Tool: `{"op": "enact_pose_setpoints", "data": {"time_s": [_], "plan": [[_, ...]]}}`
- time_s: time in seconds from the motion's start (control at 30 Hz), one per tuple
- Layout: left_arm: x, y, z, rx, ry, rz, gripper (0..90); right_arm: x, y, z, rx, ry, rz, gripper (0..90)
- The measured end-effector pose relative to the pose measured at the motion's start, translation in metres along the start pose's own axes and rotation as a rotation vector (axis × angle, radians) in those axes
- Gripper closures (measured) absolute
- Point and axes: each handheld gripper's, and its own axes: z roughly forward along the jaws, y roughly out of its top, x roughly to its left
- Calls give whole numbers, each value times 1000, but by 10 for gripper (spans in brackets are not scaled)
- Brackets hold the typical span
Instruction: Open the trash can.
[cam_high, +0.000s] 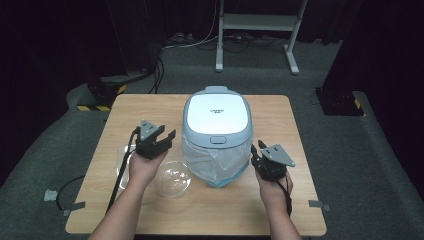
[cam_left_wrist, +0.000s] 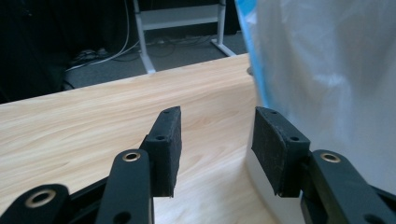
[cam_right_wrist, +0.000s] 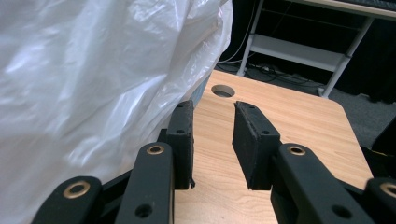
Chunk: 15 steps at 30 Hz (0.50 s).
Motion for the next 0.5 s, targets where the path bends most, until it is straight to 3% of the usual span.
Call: {"op": "enact_pose_setpoints", "data": {"time_s": [0.17,0.3,0.37,0.4,0.5], "plan": [[27,-18,-33,-17,33,-3,495,2,-7,-11,-22,-19,5,668],[51,-43,-62,2,63,-29,483,3,-13,-16,-33,-29,17,649],[60,-56,-73,16,106,-22,483,3,-15,-16,-24,-23,13,640],[70,-68,-84,22,114,-52,485,3,-18,-18,-22,-19,13,639],[79,-80,-96,31,131,-70,485,5,-22,-18,-10,-15,-2,631]]}}
